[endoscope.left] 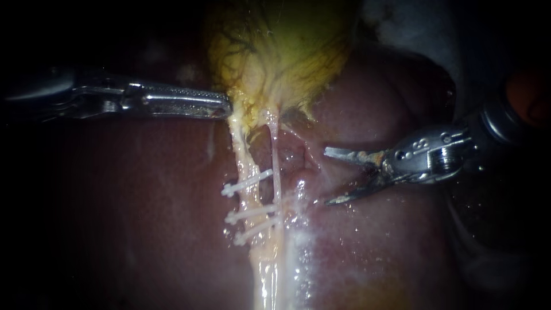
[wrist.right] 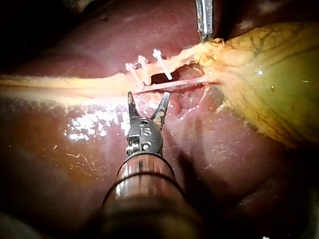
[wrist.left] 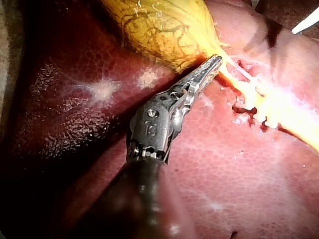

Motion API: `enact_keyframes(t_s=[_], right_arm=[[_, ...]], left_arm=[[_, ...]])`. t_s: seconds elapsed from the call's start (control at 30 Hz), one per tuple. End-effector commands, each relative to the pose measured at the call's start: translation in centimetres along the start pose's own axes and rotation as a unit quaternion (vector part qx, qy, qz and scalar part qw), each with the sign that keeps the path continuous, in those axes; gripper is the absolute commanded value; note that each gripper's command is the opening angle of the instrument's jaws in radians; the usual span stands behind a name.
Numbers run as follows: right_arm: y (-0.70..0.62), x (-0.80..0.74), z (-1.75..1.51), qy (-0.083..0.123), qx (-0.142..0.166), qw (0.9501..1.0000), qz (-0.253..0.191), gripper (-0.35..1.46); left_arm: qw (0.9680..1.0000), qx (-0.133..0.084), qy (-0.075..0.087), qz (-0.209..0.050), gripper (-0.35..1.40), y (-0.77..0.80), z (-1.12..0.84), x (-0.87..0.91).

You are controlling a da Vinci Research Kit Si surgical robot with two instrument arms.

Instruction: Go to the cutting position left tube

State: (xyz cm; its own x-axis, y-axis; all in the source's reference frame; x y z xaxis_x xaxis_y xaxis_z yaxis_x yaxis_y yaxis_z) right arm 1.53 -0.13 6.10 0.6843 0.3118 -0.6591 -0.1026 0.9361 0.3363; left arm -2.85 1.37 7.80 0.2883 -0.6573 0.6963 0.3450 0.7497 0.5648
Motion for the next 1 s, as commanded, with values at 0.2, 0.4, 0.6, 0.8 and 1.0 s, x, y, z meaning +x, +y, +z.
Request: enact_keyframes(t_s=[0.2, 0.4, 0.6, 0.8, 1.0], right_arm=[[0.0, 0.0, 0.0, 0.002, 0.008, 1.0, 0.0, 1.39], [0.0, 0.0, 0.0, 0.003, 0.012, 0.9999, 0.0, 1.39], [0.0, 0.0, 0.0, 0.005, 0.021, 0.9998, 0.0, 1.37], [0.02, 0.02, 0.03, 0.025, 0.083, 0.9962, -0.002, 1.26], [0.09, 0.06, 0.15, 0.058, 0.114, 0.9916, 0.02, 1.26]], left_arm=[[1.0, 0.008, 0.002, -0.004, -0.35, -0.01, -0.2, -0.15], [0.9999, -0.004, -0.006, -0.013, -0.35, 0.0, -0.56, -0.42], [0.9998, -0.008, -0.009, -0.017, -0.35, 0.02, -0.66, -0.46], [0.9998, -0.008, -0.009, -0.017, -0.35, 0.01, -0.66, -0.45], [0.9998, -0.008, -0.009, -0.017, -0.35, 0.01, -0.65, -0.45]])
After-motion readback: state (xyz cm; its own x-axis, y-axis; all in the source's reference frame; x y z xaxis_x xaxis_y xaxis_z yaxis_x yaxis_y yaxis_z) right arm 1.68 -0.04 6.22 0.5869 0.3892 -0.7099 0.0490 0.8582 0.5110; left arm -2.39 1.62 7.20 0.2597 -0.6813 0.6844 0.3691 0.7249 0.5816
